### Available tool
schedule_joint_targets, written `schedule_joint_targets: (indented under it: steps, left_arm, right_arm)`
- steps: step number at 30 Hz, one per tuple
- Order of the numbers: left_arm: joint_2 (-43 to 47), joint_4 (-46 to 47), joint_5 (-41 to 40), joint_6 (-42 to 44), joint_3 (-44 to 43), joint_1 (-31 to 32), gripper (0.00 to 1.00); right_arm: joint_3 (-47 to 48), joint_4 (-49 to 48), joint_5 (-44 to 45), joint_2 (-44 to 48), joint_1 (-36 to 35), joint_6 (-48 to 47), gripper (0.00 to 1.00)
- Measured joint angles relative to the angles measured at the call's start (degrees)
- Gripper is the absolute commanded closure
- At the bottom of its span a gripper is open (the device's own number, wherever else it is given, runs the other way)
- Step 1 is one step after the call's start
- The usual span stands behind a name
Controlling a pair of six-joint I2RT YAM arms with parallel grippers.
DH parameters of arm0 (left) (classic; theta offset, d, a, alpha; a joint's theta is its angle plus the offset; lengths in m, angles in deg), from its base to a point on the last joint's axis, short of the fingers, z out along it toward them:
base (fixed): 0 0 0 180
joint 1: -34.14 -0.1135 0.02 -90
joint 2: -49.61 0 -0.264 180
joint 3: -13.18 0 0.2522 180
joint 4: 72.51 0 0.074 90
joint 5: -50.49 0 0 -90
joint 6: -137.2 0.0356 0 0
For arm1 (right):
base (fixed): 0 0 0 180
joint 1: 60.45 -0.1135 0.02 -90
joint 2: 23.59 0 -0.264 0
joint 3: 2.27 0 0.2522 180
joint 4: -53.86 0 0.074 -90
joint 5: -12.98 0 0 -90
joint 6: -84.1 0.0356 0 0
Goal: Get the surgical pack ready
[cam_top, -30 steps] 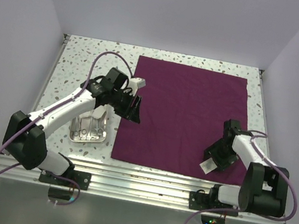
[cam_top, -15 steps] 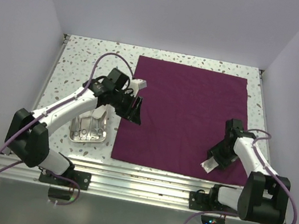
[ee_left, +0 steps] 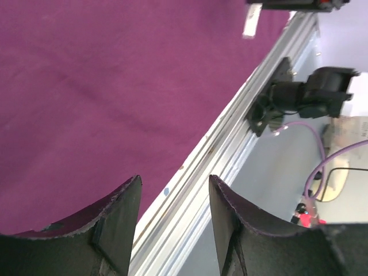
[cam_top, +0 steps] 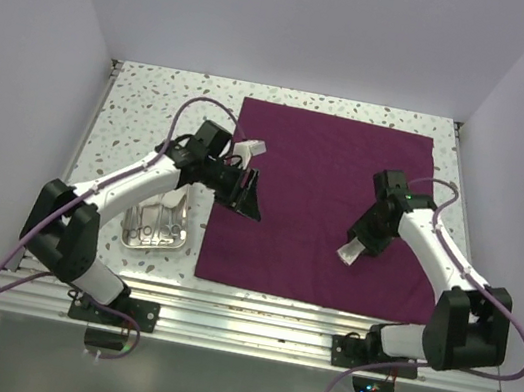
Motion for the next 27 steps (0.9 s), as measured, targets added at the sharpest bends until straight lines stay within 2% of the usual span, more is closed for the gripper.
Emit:
schedule_joint_targets:
  steps: [7,8,13,20,27]
  left_arm:
    - [-2.6,10.6,5.4,-8.5,3.1,0.2,0.43]
    - [-3.0,12.2,5.7,-9.8,3.1,0.4,0.40]
    - [-6.3,19.0,5.7,-14.5,2.1,3.4,0.40]
    - [-13.9,25.3,4.6,-20.1,-2.8,8.3,0.44]
    - [-18.0,27.1,3.1,-22.1,-6.7,10.3,0.48]
  right_arm:
    - [8.3,0.1,-2.6,-4.9,-7.1,1.6,0.55]
    - [9.4,0.2,-2.9,-5.6,-7.8,1.7,0.55]
    - [14.2,0.0,-5.4,-8.6,-10.3,2.5,0.55]
    - [17.2,-0.2,-8.6,-10.2,-11.1,3.0,0.54]
    - [17.9,-0.7,-11.3,-10.7,-11.2,3.1,0.54]
